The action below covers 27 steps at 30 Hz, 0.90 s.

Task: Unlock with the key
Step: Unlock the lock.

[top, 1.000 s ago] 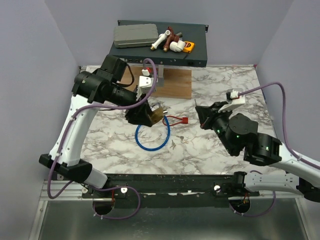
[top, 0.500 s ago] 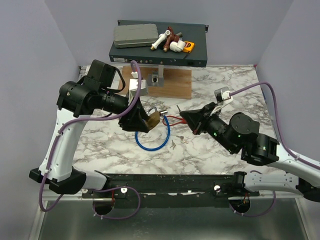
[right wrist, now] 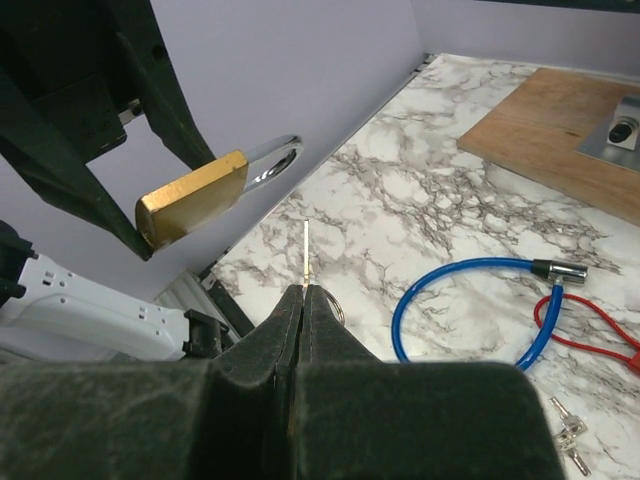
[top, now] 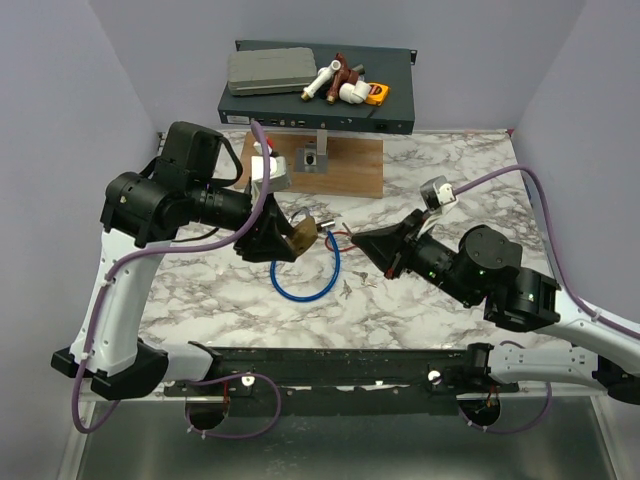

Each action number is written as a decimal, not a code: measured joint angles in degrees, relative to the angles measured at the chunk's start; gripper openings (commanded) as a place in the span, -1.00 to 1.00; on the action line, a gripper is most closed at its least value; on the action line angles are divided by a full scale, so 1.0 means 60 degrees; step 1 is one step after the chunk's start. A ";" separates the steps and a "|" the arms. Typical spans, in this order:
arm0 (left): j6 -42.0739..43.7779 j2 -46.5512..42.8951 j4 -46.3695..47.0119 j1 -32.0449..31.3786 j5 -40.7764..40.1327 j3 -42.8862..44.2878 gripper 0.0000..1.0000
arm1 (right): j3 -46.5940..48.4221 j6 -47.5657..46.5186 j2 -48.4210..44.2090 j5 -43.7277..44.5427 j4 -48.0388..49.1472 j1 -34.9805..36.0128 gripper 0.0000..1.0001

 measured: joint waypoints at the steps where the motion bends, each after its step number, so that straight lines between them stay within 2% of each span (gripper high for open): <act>1: -0.0007 -0.0015 0.0033 0.0000 -0.0040 -0.0007 -1.00 | 0.0000 -0.0004 -0.0007 -0.0080 0.0000 0.0000 -0.99; 18: -0.0503 -0.0302 0.0973 0.0000 -0.2346 -0.0288 -1.00 | 0.0073 0.0000 0.0127 -0.1300 -0.0098 0.0000 -0.99; 27: -0.0732 -0.1504 0.2098 0.0011 -0.3796 -0.0852 -1.00 | 0.0240 0.0007 0.0171 -0.2120 0.0062 0.0000 -0.99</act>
